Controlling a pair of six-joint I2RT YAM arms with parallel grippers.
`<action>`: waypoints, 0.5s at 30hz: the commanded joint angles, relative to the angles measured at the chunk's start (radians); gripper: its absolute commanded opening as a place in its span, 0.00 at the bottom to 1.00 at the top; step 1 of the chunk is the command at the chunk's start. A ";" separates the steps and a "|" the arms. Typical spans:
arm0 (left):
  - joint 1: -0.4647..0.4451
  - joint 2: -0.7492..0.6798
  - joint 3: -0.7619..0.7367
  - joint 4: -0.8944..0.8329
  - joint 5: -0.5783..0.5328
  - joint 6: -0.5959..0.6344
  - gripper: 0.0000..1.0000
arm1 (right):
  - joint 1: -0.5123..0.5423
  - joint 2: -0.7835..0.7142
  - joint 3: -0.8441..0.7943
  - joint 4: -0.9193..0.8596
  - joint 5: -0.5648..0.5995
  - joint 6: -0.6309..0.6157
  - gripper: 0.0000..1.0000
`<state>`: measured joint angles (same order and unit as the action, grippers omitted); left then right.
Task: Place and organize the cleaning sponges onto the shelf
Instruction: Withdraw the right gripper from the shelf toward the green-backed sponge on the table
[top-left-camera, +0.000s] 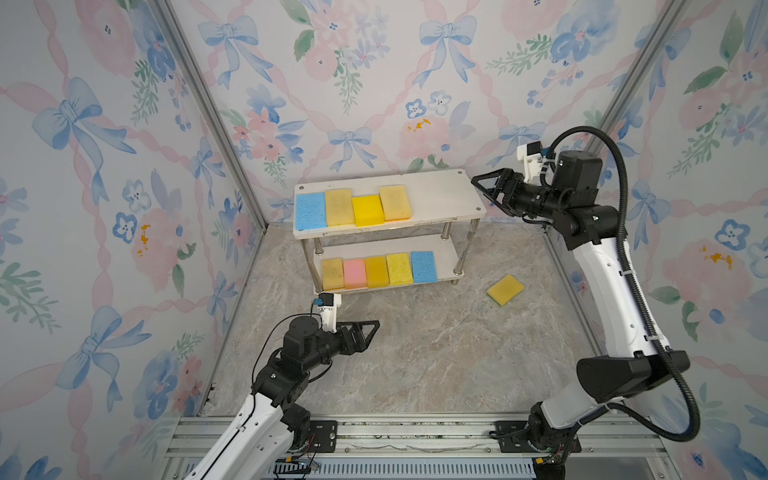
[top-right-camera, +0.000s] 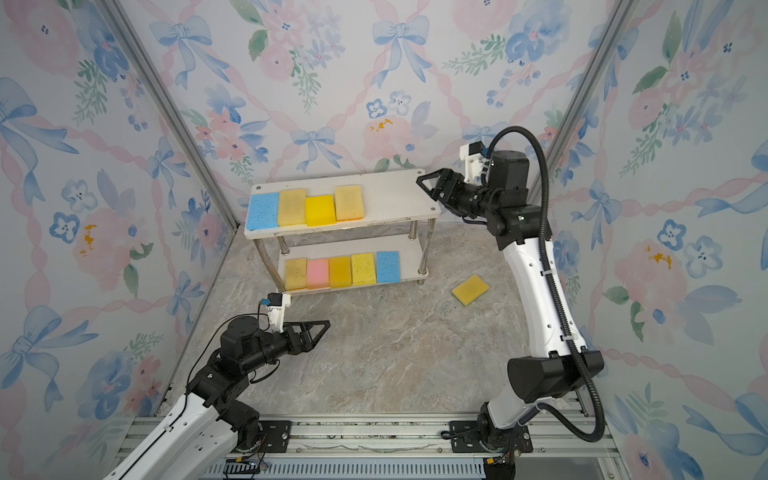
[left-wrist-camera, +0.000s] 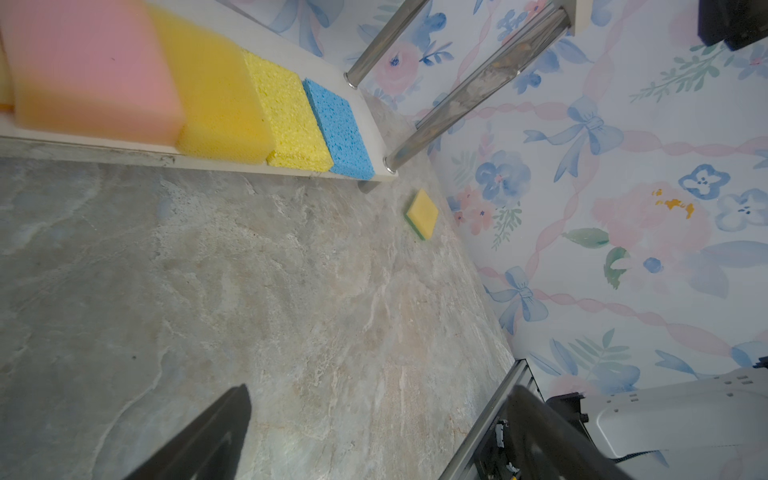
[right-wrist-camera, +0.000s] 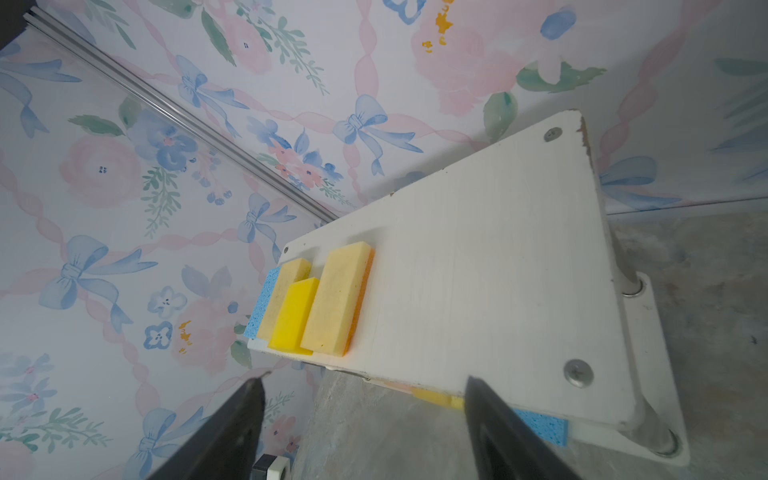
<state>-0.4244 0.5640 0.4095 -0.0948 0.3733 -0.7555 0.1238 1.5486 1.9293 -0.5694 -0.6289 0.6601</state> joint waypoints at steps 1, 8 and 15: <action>0.008 -0.021 0.044 -0.006 -0.027 -0.007 0.98 | -0.082 -0.101 -0.139 0.092 -0.076 0.043 0.91; 0.009 0.004 0.110 -0.005 -0.061 -0.016 0.98 | -0.194 -0.277 -0.358 -0.021 -0.021 -0.083 0.97; 0.010 0.030 0.222 -0.027 -0.082 0.054 0.98 | -0.226 -0.385 -0.503 -0.082 0.081 -0.152 0.97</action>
<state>-0.4217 0.5934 0.5739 -0.1162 0.3157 -0.7490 -0.0891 1.1984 1.4643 -0.6090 -0.5991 0.5625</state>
